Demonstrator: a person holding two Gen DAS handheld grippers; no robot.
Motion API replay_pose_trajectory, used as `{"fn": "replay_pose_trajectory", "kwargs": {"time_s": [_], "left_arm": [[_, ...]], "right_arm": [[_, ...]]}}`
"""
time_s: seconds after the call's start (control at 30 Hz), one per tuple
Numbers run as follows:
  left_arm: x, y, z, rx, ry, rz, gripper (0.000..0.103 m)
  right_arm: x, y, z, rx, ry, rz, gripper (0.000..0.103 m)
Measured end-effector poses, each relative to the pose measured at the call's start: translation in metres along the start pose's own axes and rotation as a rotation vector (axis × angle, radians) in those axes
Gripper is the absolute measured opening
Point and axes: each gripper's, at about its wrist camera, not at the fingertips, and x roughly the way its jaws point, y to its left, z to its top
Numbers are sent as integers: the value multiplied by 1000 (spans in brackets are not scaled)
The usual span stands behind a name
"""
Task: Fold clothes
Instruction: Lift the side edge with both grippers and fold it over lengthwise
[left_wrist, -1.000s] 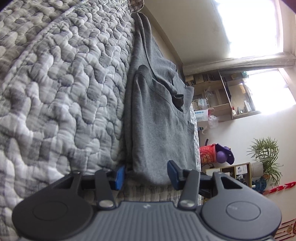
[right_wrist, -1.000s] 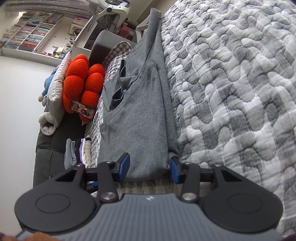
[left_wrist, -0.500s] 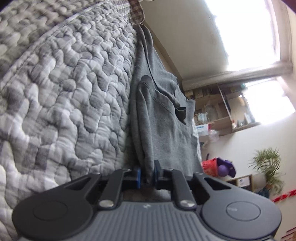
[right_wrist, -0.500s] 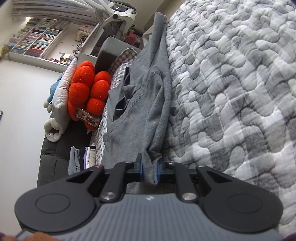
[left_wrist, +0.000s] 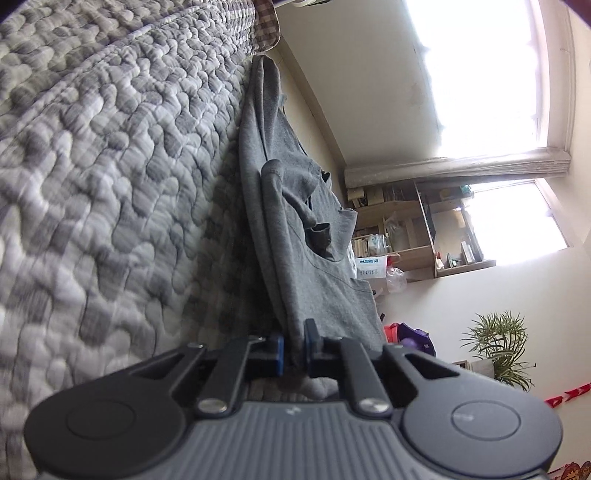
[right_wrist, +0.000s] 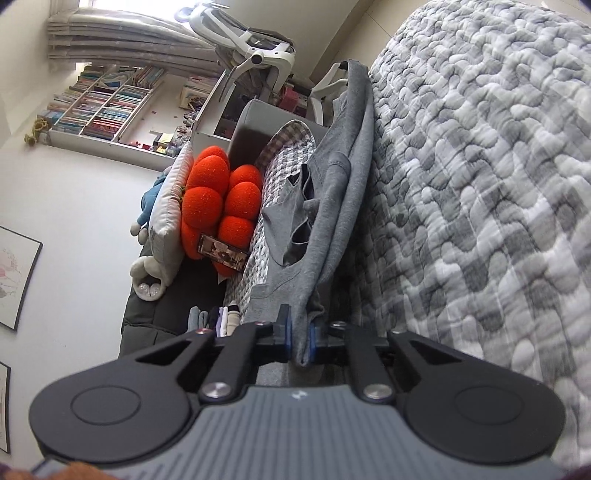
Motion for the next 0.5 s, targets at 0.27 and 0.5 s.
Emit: {"fn": "replay_pose_trajectory", "kwargs": {"time_s": [0.27,0.5], "left_arm": [[-40,-8,-45,-59,6,-46,9],[-62,2,-87,-119,28,-43,10]], "right_arm": [[-35,19,-36,13,13,12,11],[-56,26,-67,39,19,-7,12]]}}
